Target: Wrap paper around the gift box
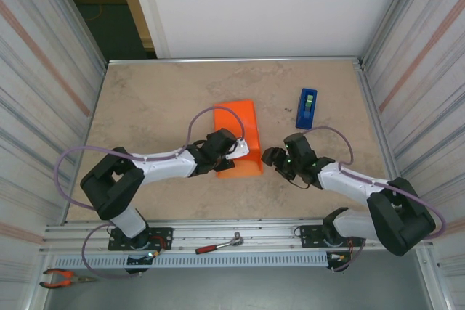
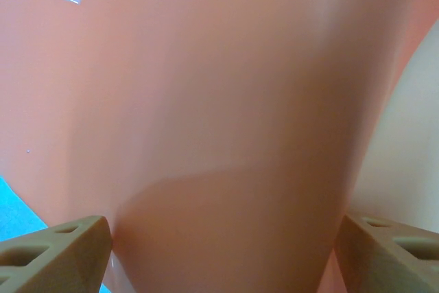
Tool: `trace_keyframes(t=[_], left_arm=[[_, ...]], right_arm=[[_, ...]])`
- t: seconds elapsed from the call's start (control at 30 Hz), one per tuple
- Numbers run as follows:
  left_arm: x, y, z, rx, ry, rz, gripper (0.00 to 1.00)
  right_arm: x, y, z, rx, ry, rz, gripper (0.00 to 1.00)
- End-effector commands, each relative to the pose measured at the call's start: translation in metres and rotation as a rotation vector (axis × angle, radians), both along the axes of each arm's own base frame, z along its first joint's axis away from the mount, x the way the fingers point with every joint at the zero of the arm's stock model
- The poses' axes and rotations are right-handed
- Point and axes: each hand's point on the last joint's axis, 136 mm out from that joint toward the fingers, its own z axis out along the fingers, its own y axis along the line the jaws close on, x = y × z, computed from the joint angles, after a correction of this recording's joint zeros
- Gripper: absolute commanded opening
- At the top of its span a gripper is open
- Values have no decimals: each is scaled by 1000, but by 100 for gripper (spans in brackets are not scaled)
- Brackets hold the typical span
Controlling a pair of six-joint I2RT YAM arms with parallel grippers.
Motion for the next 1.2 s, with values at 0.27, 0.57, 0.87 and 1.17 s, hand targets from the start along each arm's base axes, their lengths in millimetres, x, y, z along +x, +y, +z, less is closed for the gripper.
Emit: trace_keyframes(t=[0.27,0.57,0.87,1.17], left_arm=[[-9,2,-13,48,9,-21,83],[-13,-6,7,-46,69,-8,86],[-12,-10,39,-233,145,39,87],[-7,-2,21,-177,123,54,82]], right_arm=[[-13,11,3,-34,-61,48,63],[-14,12,3,-54,-77,49,62],[-16,8,8,-54,-92,45,63],[-15,14,10,-39,-103,70,63]])
